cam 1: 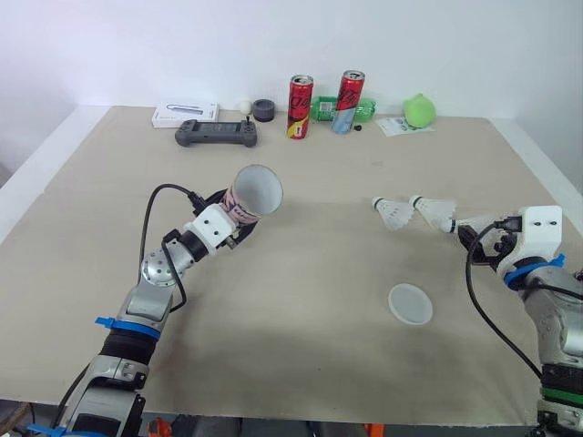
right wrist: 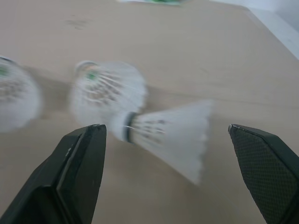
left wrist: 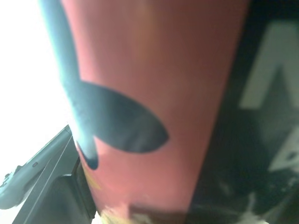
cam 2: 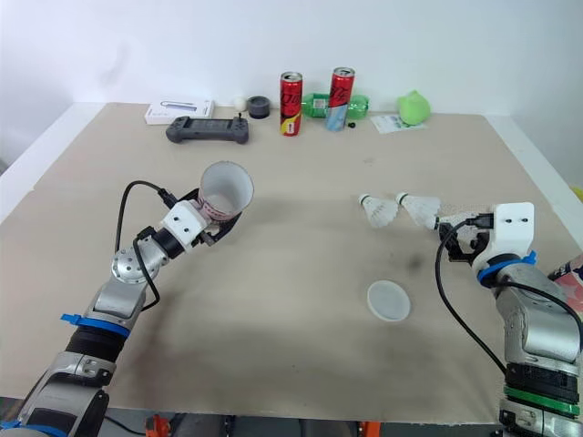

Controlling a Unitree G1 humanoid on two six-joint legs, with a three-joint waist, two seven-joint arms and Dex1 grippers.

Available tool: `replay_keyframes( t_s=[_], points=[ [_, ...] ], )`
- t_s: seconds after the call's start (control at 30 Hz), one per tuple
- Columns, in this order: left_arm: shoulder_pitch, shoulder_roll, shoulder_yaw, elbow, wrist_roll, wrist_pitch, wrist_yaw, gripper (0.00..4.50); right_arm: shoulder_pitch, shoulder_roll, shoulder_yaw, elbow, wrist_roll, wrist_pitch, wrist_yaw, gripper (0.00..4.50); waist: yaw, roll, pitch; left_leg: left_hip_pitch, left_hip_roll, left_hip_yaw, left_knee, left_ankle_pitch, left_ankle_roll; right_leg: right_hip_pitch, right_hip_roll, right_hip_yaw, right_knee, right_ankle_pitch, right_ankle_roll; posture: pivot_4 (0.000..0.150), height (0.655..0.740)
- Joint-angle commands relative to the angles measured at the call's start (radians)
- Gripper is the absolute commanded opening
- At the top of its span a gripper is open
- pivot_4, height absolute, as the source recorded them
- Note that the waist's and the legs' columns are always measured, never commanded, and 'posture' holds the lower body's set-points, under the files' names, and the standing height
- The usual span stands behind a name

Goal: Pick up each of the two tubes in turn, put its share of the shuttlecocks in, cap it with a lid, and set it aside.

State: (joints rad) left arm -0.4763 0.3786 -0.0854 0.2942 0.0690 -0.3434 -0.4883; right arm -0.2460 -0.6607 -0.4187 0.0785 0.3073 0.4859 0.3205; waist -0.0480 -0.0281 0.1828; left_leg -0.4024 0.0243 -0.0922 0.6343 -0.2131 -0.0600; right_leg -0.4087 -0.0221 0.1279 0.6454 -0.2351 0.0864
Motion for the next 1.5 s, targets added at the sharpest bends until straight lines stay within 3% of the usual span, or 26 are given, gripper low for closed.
replay_keyframes(
  t_s=[0.03,0.33,0.43,0.67,0.97,1.2,1.33,1.43,1.5],
  points=[
    [-0.005,0.006,0.006,-0.033,-0.001,-0.018,0.005,3.60,-0.038,-0.018,-0.015,0.054,-0.005,-0.061,0.030,4.50,0.000,0.000,0.000,0.000,0.000,0.000,0.000,0.000,0.000,0.000,0.000,0.000,0.000,0.000,0.000,0.150,0.7400],
    [-0.004,0.006,0.004,-0.041,-0.006,-0.012,-0.001,3.60,-0.112,-0.006,0.021,0.239,-0.047,-0.163,0.039,4.50,0.000,0.000,0.000,0.000,0.000,0.001,0.000,0.000,0.000,0.000,0.000,0.001,0.000,0.000,0.000,0.150,0.7400],
    [-0.002,0.007,0.006,-0.044,-0.007,-0.011,-0.002,3.57,-0.116,-0.007,0.011,0.268,-0.051,-0.180,0.032,3.70,0.000,0.000,0.000,0.000,-0.001,0.000,0.000,0.000,0.000,0.000,0.000,0.000,0.000,0.000,0.000,0.150,0.7400],
    [0.007,0.006,0.005,-0.059,-0.009,-0.005,-0.003,3.57,-0.079,-0.001,-0.003,0.239,-0.034,-0.170,0.039,0.08,0.000,0.000,0.000,0.000,-0.001,0.000,0.000,0.000,0.000,0.000,-0.001,0.001,0.000,0.000,0.000,0.150,0.7400],
    [0.003,0.002,0.003,-0.057,-0.011,-0.003,-0.007,3.57,0.060,-0.006,-0.059,0.014,0.051,-0.094,0.075,0.03,0.000,0.001,-0.001,0.000,-0.001,0.000,0.000,0.000,0.000,0.000,-0.001,0.001,0.000,0.000,0.000,0.150,0.7400],
    [-0.010,-0.004,-0.021,-0.026,0.018,0.014,-0.005,3.57,0.113,-0.063,-0.115,-0.484,0.473,0.118,0.274,0.03,-0.006,0.005,0.000,0.001,-0.001,0.000,0.000,0.000,0.000,0.000,0.000,0.001,0.000,0.001,0.002,0.150,0.7400],
    [-0.032,-0.004,-0.051,0.008,0.081,0.074,0.027,3.57,-0.054,-0.143,0.071,-0.692,0.597,0.262,0.261,0.03,-0.010,0.005,0.000,0.002,0.000,0.001,0.000,0.002,0.003,0.001,0.000,0.001,0.001,0.002,0.003,0.150,0.7400],
    [-0.045,-0.008,-0.060,0.018,0.109,0.110,0.049,3.57,-0.164,-0.124,0.215,-0.742,0.571,0.289,0.232,0.03,-0.006,0.003,0.000,0.001,0.002,-0.001,0.000,0.003,0.005,0.001,0.002,-0.001,0.000,0.002,0.002,0.150,0.7400],
    [-0.051,-0.012,-0.063,0.012,0.119,0.135,0.060,3.57,-0.212,-0.117,0.341,-0.761,0.474,0.274,0.228,0.03,-0.001,0.003,0.000,0.001,0.002,-0.001,0.000,0.003,0.005,0.000,0.002,-0.001,0.000,0.002,0.002,0.150,0.7400]
  ],
)
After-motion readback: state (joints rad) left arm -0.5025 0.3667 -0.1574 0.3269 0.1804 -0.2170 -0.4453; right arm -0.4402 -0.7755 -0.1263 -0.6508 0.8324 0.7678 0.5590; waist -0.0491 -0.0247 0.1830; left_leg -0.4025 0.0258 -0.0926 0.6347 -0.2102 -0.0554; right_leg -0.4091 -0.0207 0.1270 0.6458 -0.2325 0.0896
